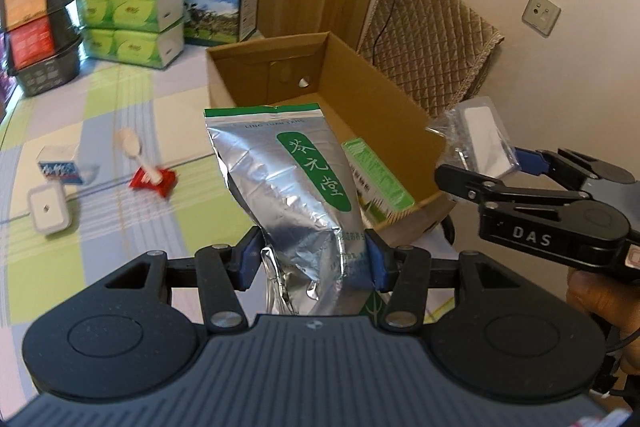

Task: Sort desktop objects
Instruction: 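Lift and carry the pouch and tray over the cardboard box, then open both tools to drop the pouch and tray into the box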

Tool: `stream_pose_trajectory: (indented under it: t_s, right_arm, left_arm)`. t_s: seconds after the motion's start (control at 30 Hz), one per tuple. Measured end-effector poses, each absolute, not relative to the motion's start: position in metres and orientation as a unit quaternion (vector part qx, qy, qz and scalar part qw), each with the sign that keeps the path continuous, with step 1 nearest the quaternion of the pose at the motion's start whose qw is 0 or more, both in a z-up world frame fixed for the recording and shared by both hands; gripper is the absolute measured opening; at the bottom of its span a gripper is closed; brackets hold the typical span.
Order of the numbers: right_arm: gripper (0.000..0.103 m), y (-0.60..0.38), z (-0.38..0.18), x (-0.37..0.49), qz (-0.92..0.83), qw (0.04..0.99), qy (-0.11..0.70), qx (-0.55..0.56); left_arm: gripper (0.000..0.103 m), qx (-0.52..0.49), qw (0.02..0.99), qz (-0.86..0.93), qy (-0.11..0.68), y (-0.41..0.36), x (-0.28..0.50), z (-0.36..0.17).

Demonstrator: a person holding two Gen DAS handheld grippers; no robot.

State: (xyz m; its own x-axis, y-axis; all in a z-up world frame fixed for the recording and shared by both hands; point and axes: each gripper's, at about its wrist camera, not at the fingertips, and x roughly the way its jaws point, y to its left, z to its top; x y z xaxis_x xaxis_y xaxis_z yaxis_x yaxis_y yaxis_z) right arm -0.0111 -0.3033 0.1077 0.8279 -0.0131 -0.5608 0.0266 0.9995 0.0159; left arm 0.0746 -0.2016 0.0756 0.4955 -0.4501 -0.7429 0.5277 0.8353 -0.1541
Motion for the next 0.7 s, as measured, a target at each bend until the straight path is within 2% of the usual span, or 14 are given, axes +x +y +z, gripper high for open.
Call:
stream_pose_trajectory:
  t_s: [0.7]
  right_arm:
    - [0.069, -0.344, 0.096, 0.064, -0.011, 0.946, 0.324, 0.001]
  left_arm:
    - [0.048, 0.048, 0.858, -0.296, 0.416, -0.265, 0.155, 0.070]
